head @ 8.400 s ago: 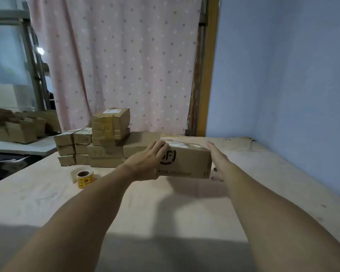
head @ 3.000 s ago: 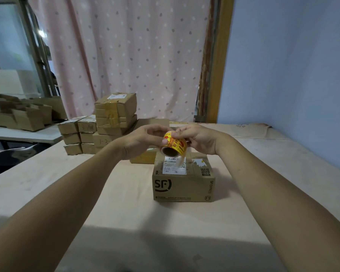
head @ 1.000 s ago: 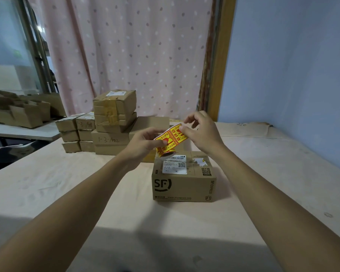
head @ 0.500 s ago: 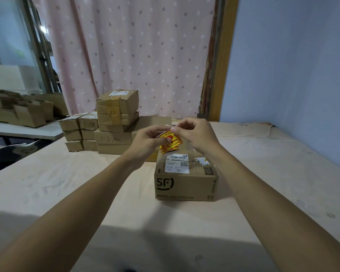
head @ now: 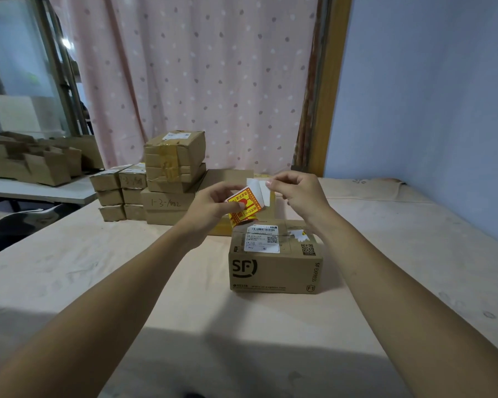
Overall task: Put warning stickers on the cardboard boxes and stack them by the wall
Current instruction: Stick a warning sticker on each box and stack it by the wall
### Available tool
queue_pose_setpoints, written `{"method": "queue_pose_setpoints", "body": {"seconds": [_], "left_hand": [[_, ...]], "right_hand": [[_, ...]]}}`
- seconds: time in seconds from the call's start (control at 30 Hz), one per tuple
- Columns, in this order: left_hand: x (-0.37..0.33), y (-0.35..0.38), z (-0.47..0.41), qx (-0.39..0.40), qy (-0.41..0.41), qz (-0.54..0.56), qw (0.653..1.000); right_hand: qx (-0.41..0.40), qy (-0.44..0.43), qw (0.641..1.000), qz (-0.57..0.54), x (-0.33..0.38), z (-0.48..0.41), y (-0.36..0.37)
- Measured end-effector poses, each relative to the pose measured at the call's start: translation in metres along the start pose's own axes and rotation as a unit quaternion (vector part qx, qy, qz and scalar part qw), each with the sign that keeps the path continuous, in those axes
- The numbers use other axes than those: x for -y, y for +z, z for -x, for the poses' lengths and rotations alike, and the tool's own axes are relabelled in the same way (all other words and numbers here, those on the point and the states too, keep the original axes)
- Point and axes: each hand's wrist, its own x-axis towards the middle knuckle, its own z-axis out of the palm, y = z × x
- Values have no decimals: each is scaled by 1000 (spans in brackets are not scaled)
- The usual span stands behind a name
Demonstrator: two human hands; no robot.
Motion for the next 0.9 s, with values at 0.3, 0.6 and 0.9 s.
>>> {"method": "queue_pose_setpoints", "body": {"seconds": [0.3, 0.6, 0.9], "left_hand": [[29, -39, 7, -65, -74, -24, 995], [75, -55, -5, -73, -228, -211, 948], [97, -40, -14, -25, -166, -527, 833]], "right_hand": [[6, 44, 996, -71, -15, 3, -13], [52, 45, 997, -42, -29, 4, -20], [159, 25, 981, 113, -44, 10, -39]]}}
